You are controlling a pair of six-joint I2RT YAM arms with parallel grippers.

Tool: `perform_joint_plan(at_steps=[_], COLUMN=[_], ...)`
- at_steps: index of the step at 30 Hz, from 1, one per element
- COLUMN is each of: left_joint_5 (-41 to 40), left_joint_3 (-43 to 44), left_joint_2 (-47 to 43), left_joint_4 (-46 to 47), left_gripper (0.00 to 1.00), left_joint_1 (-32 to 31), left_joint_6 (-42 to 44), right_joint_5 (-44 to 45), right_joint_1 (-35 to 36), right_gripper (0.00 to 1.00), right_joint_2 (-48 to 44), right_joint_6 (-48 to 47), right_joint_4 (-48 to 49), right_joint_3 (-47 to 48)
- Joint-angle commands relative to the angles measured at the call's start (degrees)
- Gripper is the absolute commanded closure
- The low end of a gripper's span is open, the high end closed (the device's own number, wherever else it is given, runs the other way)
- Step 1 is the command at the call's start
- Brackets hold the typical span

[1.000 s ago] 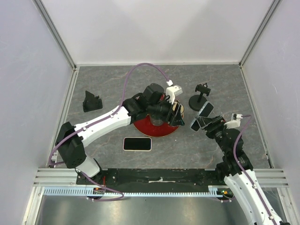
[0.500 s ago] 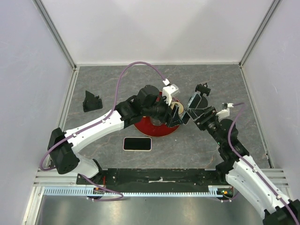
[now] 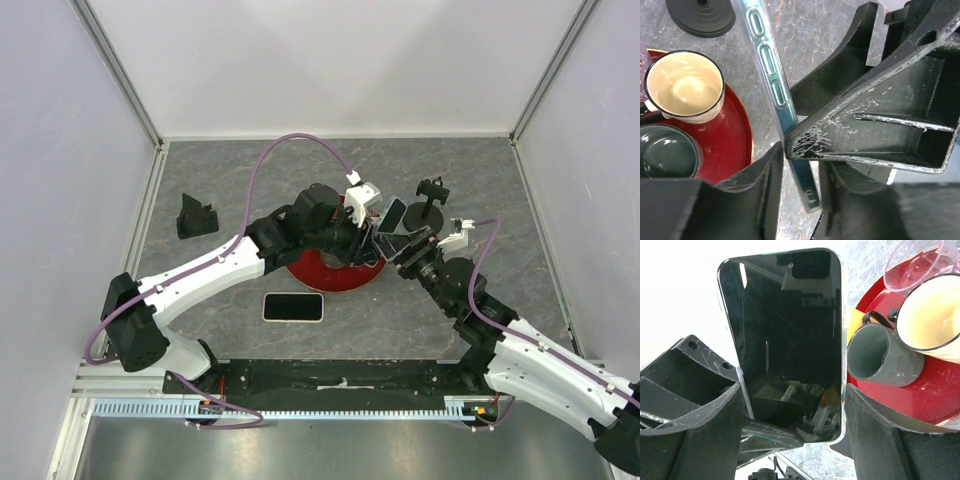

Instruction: Place the phone on the phone stand

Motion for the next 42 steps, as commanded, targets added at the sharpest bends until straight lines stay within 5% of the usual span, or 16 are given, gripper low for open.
perform_joint_plan(at_steps=[1, 2, 3, 4, 5, 7, 8, 9, 17, 20, 24, 26, 34, 42], left_joint_5=[-1.3, -1.0, -1.0, -1.3, -2.4, -3.5, -4.7, -5.2, -6.0, -1.0, 10.1, 18.3, 35.1, 39.7], left_joint_3=[0.1, 0.2, 0.3, 0.3, -0.1, -0.9, -2.2, -3.0, -9.8, -12.2, -16.0, -18.3, -23.2, -23.1], left_joint_2=[-2.1, -2.3, -2.5, -3.0, -3.5, -5.6, -6.7, -7.7, -16.8, -19.6, -22.5, -23.0, -20.5, -17.0], left_joint_4=[2.6, 2.5, 2.5, 2.4, 2.5, 3.8, 4.8, 5.6, 15.2, 20.7, 31.0, 36.0, 60.4, 67.8], left_gripper=[0.69, 0.76, 0.94, 0.98, 0.98, 0.98, 0.98, 0.98, 0.98, 0.98, 0.98, 0.98, 0.98, 0.98], left_joint_1=[-0.2, -0.3, -0.2, -0.2, -0.2, -0.2, -0.2, -0.2, 0.5, 2.2, 5.5, 7.2, 7.9, 7.8], left_joint_6=[2.2, 2.5, 3.2, 3.3, 3.4, 4.2, 4.3, 4.5, 3.4, 1.9, -4.9, -9.1, -22.0, -28.8], right_joint_5=[3.8, 3.8, 3.5, 2.5, 2.3, 3.3, 5.5, 6.5, 10.7, 4.4, -21.9, -26.9, -31.3, -34.6], right_joint_1=[2.9, 3.4, 3.7, 3.7, 3.7, 3.8, 3.7, 3.7, 3.7, 3.7, 3.7, 3.7, 3.7, 3.7], right_gripper=[1.0, 1.0, 1.0, 0.94, 0.61, 0.32, 0.06, 0.02, 0.02, 0.02, 0.02, 0.02, 0.02, 0.12], right_joint_2=[0.2, 0.6, 1.0, 1.3, 1.8, 1.9, 1.5, 1.0, -10.9, -10.8, -6.4, -4.9, -7.5, -8.0], right_joint_6=[-0.8, -1.3, -1.7, -2.5, -4.7, -6.5, -7.3, -9.2, -24.8, -29.2, -37.2, -37.8, -40.8, -40.9], right_joint_4=[6.7, 6.8, 6.6, 6.2, 4.8, -4.0, -6.9, -10.5, -20.9, -20.8, -13.3, -8.5, -4.0, -2.6], right_joint_3=[3.7, 3.8, 4.4, 5.0, 5.8, 9.7, 10.8, 12.3, 13.2, 12.3, 10.6, 9.4, 7.7, 10.2])
